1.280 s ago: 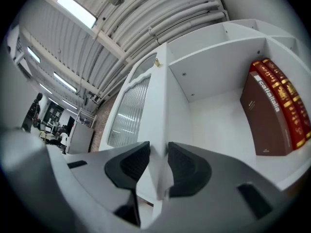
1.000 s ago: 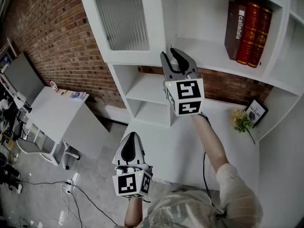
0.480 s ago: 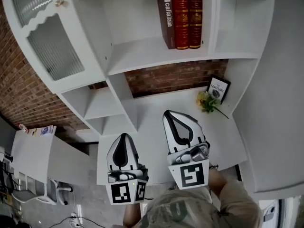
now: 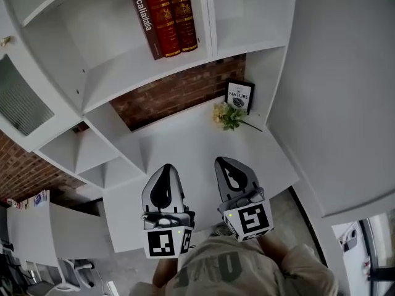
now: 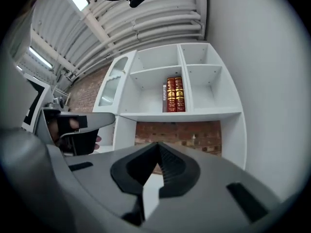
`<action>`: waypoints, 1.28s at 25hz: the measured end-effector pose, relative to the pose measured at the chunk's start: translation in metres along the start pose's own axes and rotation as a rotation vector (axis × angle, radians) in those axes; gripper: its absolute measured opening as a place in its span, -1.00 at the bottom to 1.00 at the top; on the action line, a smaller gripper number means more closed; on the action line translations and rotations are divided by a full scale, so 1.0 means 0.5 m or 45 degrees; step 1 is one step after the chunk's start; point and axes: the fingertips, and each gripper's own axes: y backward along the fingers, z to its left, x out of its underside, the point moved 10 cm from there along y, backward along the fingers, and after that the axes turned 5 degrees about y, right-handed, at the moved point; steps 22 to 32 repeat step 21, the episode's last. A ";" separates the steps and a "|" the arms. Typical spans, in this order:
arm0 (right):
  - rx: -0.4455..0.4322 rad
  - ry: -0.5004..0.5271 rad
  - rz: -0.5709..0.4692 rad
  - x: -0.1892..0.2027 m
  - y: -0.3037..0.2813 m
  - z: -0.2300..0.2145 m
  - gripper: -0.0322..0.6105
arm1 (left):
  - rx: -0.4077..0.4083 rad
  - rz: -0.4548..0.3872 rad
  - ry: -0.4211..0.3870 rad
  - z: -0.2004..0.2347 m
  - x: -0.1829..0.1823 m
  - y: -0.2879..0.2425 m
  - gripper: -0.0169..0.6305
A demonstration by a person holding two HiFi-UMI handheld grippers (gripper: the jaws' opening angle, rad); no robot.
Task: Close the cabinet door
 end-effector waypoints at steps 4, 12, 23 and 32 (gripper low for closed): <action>0.023 -0.016 0.031 0.010 -0.002 -0.007 -0.85 | 0.011 0.038 0.027 0.000 0.011 -0.003 -0.91; -0.056 -0.005 0.036 0.010 -0.024 0.034 -0.85 | -0.058 0.067 0.057 0.025 0.021 0.020 -0.91; -0.083 -0.007 0.016 0.005 -0.033 0.059 -0.85 | -0.077 0.069 0.056 0.031 0.026 0.030 -0.91; -0.083 -0.007 0.016 0.005 -0.033 0.059 -0.85 | -0.077 0.069 0.056 0.031 0.026 0.030 -0.91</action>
